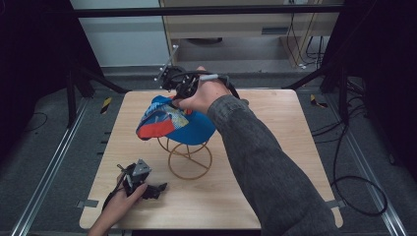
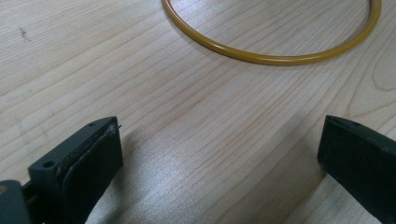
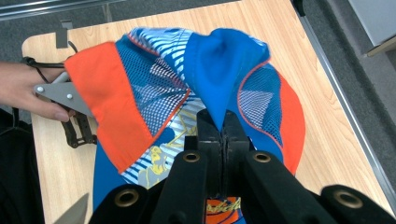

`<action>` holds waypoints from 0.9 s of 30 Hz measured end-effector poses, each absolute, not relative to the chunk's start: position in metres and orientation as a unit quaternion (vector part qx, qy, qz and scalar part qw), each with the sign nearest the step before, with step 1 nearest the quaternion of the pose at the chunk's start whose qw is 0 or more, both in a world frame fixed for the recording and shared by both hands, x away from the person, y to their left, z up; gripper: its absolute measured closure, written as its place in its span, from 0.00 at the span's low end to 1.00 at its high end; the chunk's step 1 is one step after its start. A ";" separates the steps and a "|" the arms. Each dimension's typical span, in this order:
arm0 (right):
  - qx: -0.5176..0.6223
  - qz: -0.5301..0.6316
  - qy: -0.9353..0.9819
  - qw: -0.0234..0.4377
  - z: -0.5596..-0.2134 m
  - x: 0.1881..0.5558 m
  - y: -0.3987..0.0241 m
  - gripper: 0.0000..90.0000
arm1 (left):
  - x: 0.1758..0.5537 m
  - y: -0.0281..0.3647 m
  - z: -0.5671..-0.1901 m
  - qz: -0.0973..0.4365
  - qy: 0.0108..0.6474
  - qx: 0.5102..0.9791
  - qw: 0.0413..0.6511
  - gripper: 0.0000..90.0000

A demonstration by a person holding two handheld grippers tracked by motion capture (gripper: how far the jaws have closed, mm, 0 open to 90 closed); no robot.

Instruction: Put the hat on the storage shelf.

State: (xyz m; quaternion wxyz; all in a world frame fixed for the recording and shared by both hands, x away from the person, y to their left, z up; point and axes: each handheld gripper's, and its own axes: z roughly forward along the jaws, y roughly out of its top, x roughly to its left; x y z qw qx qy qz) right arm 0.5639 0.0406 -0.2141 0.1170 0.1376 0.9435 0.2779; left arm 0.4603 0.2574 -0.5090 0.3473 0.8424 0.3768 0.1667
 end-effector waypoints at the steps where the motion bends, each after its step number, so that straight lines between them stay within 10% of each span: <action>1: 0.137 0.278 0.943 0.118 -0.214 0.564 0.040 1.00 | 0.460 0.257 -0.509 0.167 0.377 0.842 0.347 0.00; 16: 0.136 0.275 0.945 0.112 -0.223 0.560 0.036 0.95 | 0.460 0.257 -0.509 0.167 0.376 0.842 0.348 0.00; 27: 0.146 0.286 0.940 0.112 -0.219 0.558 0.027 0.72 | 0.460 0.258 -0.509 0.166 0.376 0.843 0.348 0.00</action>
